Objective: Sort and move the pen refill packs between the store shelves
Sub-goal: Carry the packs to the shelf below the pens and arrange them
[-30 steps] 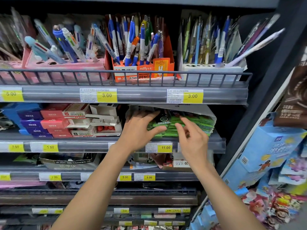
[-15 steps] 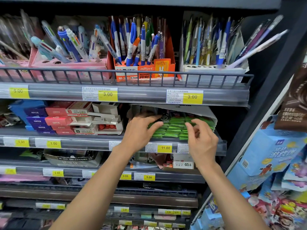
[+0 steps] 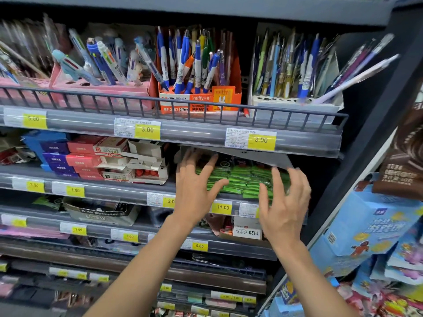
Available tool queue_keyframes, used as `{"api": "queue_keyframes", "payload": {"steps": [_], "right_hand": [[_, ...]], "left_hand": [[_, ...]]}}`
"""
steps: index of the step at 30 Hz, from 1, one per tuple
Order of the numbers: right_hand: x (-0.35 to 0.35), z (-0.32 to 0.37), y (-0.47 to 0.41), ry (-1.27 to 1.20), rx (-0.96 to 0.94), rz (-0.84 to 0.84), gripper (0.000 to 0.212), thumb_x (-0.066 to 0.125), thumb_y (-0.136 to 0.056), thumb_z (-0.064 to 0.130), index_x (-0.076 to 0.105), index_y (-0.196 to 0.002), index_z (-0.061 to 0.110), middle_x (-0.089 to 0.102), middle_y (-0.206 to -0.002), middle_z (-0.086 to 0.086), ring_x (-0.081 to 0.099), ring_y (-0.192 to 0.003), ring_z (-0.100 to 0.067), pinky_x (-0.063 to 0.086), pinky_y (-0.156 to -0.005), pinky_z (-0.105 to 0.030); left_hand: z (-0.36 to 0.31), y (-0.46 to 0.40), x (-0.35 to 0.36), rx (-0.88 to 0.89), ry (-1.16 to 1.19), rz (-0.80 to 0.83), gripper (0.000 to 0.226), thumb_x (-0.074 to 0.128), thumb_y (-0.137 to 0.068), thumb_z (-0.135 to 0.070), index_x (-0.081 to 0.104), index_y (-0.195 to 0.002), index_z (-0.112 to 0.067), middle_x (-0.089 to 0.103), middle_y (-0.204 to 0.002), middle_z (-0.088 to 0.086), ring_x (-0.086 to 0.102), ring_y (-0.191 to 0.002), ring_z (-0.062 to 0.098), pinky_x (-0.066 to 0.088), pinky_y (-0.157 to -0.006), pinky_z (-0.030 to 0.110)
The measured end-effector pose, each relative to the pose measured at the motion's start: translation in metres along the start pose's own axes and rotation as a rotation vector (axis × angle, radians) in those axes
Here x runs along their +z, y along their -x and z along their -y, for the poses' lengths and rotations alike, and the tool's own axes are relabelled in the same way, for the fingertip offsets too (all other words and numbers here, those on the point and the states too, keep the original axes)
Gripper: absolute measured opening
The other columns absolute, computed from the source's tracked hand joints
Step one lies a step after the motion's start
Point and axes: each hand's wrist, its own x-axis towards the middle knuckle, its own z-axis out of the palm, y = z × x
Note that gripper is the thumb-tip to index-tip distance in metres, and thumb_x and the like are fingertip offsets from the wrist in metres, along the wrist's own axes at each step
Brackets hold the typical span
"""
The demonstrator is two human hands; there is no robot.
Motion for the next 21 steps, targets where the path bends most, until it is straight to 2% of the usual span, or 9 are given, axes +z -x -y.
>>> {"api": "queue_keyframes", "payload": {"steps": [1,3,5,7,11,13,14,17,21], "right_hand": [[0.0,-0.001,0.005,0.021,-0.025,0.088,0.046,0.052,-0.105,0.032,0.053,-0.142,0.004,0.042,-0.148,-0.026,0.037,-0.141,-0.044,0.029,-0.12,-0.053],[0.002,0.0,0.015,0.051,-0.056,0.262,0.054,0.039,-0.107,0.037,0.042,-0.149,0.003,0.024,-0.163,-0.025,0.017,-0.154,-0.041,0.015,-0.125,-0.056],[0.003,0.0,0.019,0.066,-0.064,0.342,0.059,0.036,-0.107,0.04,0.038,-0.152,0.002,0.015,-0.167,-0.024,0.006,-0.157,-0.039,0.014,-0.125,-0.058],[0.002,0.0,0.018,0.061,-0.039,0.341,0.061,0.036,-0.105,0.041,0.036,-0.153,0.002,0.012,-0.168,-0.024,0.005,-0.157,-0.039,0.013,-0.125,-0.06],[0.004,0.034,0.027,-0.135,-0.027,0.199,0.052,0.046,-0.103,0.028,0.045,-0.148,0.002,0.027,-0.163,-0.025,0.017,-0.155,-0.04,0.015,-0.124,-0.061],[0.008,0.071,0.042,-0.284,-0.076,0.165,0.039,0.052,-0.1,0.02,0.057,-0.135,0.002,0.043,-0.152,-0.025,0.032,-0.148,-0.042,0.026,-0.118,-0.064],[0.011,0.092,0.051,-0.34,-0.103,0.165,0.033,0.054,-0.099,0.018,0.061,-0.128,0.002,0.049,-0.144,-0.025,0.041,-0.141,-0.043,0.032,-0.114,-0.064],[0.021,0.159,0.082,-0.479,-0.155,0.205,0.024,0.059,-0.095,0.014,0.067,-0.115,0.002,0.059,-0.122,-0.021,0.057,-0.117,-0.041,0.044,-0.1,-0.057],[0.044,0.263,0.128,-0.648,-0.188,0.391,0.022,0.061,-0.091,0.011,0.071,-0.107,0.0,0.063,-0.11,-0.018,0.059,-0.104,-0.036,0.048,-0.089,-0.047]], "left_hand": [[-0.003,0.006,0.005,-0.018,-0.02,-0.037,0.063,0.058,-0.099,-0.058,0.052,-0.153,-0.026,0.047,-0.147,0.028,0.039,-0.143,0.048,0.041,-0.111,0.062],[-0.006,0.013,0.014,-0.029,-0.083,-0.042,0.064,0.044,-0.103,-0.059,0.044,-0.157,-0.024,0.039,-0.156,0.029,0.03,-0.148,0.05,0.035,-0.117,0.063],[-0.007,0.014,0.018,-0.02,-0.13,-0.004,0.065,0.037,-0.105,-0.057,0.037,-0.161,-0.025,0.026,-0.166,0.027,0.018,-0.155,0.048,0.027,-0.122,0.061],[-0.006,0.013,0.015,-0.013,-0.124,0.007,0.062,0.037,-0.107,-0.053,0.033,-0.162,-0.026,0.024,-0.167,0.027,0.016,-0.156,0.047,0.026,-0.122,0.063],[0.012,0.028,-0.006,0.007,-0.051,-0.073,0.053,0.048,-0.108,-0.039,0.045,-0.156,-0.018,0.039,-0.155,0.029,0.032,-0.147,0.048,0.032,-0.117,0.064],[0.037,0.051,-0.022,0.002,-0.01,-0.132,0.046,0.047,-0.109,-0.036,0.052,-0.149,-0.014,0.042,-0.155,0.025,0.038,-0.145,0.042,0.035,-0.119,0.054],[0.055,0.067,-0.031,-0.009,-0.006,-0.153,0.043,0.045,-0.109,-0.038,0.054,-0.144,-0.014,0.045,-0.153,0.021,0.043,-0.141,0.038,0.039,-0.115,0.05],[0.125,0.126,-0.063,-0.073,-0.078,-0.177,0.036,0.048,-0.108,-0.035,0.061,-0.13,-0.011,0.053,-0.139,0.015,0.054,-0.123,0.032,0.049,-0.098,0.049],[0.237,0.198,-0.114,-0.279,-0.185,-0.132,0.032,0.052,-0.103,-0.032,0.067,-0.122,-0.011,0.056,-0.129,0.012,0.056,-0.115,0.032,0.053,-0.093,0.049]]}}
